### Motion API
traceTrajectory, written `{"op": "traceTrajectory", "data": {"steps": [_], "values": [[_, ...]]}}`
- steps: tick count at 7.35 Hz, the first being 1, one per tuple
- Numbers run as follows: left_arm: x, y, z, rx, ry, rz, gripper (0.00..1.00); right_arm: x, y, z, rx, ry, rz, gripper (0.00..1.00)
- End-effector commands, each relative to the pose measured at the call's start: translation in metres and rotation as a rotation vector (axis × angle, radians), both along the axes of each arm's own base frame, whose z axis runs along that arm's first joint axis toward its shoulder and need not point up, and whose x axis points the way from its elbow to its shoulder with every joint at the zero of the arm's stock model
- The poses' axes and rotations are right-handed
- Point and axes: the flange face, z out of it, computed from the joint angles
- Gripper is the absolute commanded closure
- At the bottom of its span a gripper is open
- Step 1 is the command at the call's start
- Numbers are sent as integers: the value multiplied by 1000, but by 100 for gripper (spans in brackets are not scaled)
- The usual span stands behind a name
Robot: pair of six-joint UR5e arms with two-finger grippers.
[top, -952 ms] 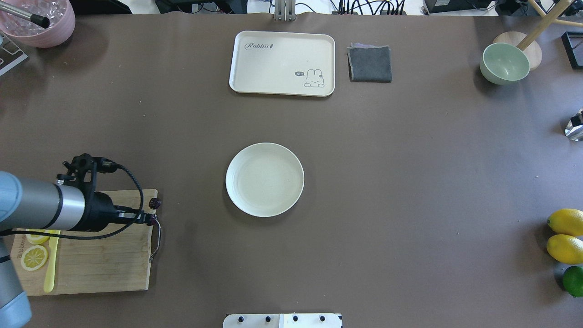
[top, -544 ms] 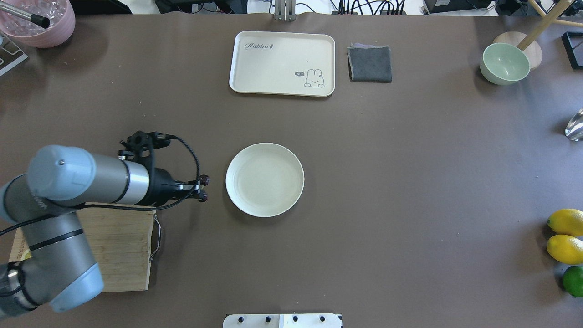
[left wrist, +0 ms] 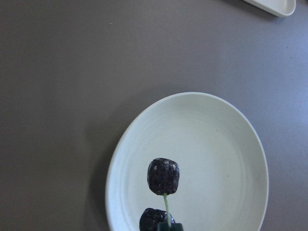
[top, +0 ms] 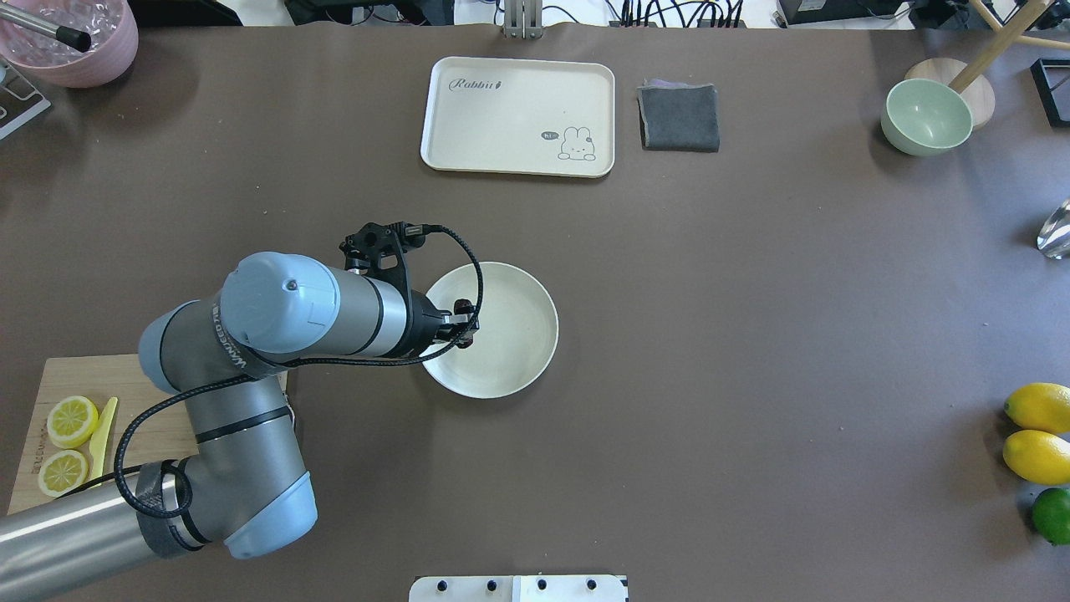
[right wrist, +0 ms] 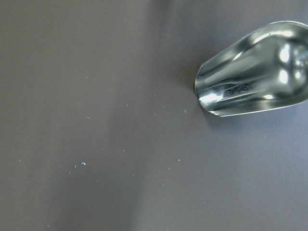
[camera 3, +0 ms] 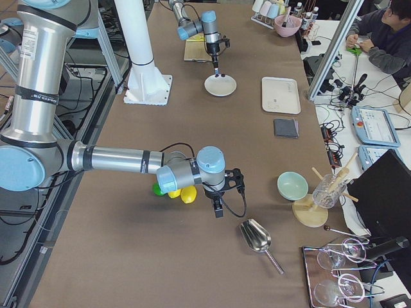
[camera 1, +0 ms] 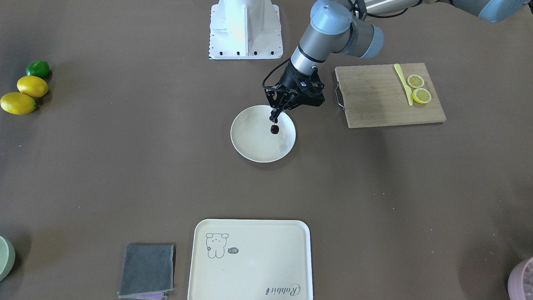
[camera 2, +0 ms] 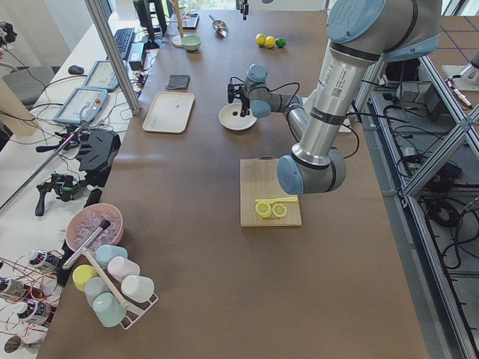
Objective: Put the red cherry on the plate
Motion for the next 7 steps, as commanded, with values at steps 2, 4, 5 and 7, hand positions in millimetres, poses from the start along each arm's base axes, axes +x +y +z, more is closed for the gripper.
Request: {"op": "traceTrajectory", "data": {"steps": [2, 4, 5, 7], "values": [[4, 0, -4, 22, -11, -49, 2, 0, 3, 14, -42, -6, 7, 0], [-31, -32, 0, -7, -75, -95, 2, -3, 5, 31, -86, -41, -4, 0], [-75, -58, -3, -57, -159, -57, 2, -2, 8, 33, -93, -49, -3, 0], [-166, -88, 18, -35, -326, -15, 2, -2, 10, 33, -102, -54, -13, 0]]}}
